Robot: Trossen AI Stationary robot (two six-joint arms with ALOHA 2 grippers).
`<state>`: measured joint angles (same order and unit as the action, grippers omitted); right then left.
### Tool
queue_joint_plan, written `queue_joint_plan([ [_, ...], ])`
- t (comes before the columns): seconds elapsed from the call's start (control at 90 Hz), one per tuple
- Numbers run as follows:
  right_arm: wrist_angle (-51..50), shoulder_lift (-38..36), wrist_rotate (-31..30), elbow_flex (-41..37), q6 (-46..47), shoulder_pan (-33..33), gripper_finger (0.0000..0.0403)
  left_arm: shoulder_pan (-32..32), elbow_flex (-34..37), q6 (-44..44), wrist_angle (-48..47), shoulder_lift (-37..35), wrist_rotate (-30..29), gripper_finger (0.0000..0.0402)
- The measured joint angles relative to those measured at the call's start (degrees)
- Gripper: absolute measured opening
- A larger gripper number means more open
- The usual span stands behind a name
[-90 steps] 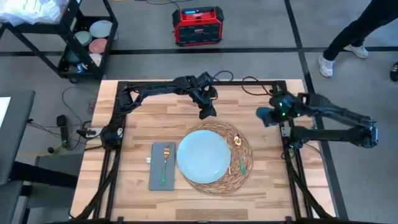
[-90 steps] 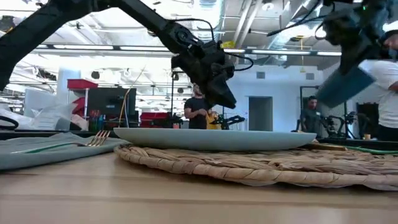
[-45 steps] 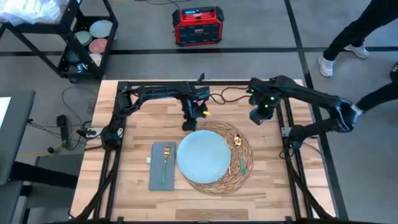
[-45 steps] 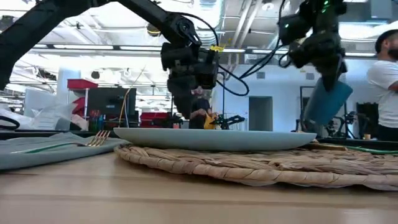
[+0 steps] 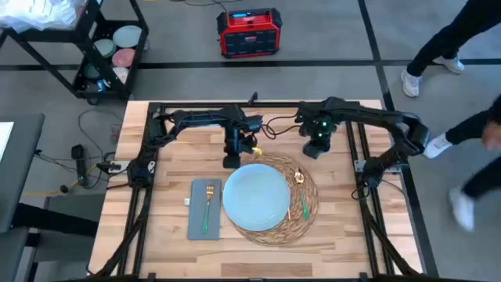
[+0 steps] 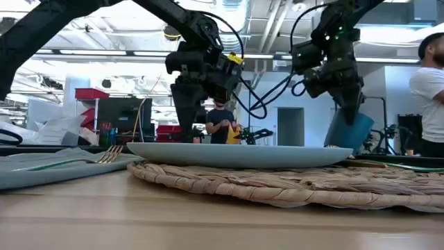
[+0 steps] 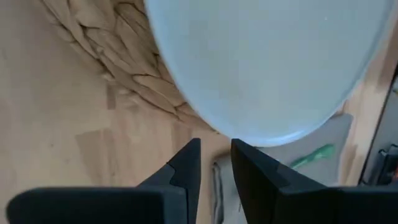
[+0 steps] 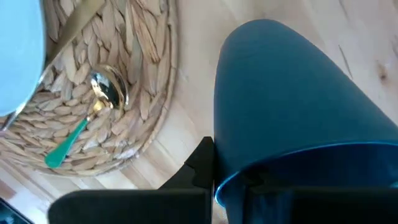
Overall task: Set table place
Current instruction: Move the blue plastic cup to the top of the brown woven placemat
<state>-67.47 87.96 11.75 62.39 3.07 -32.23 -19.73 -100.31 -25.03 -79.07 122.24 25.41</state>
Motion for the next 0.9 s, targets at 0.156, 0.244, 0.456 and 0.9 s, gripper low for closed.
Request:
queue_joint_plan([
  [0.156,1.6,0.3,0.4,0.0,-0.1,0.0,0.0008,0.0,0.0,0.0,-0.1,0.0,0.0,0.0070],
  [0.244,1.7,0.5,0.4,0.0,-0.1,0.0,0.0024,0.0,0.0,-0.1,-0.1,0.0,0.0,0.0070],
  [0.456,3.4,0.4,0.4,-1.2,0.4,0.0,0.0065,0.0,0.0,-0.5,-0.5,0.0,0.0,0.0070],
  [0.9,6.9,-1.7,1.3,1.1,3.5,0.3,0.0078,0.0,0.0,-0.5,-0.7,0.0,0.0,0.0070],
])
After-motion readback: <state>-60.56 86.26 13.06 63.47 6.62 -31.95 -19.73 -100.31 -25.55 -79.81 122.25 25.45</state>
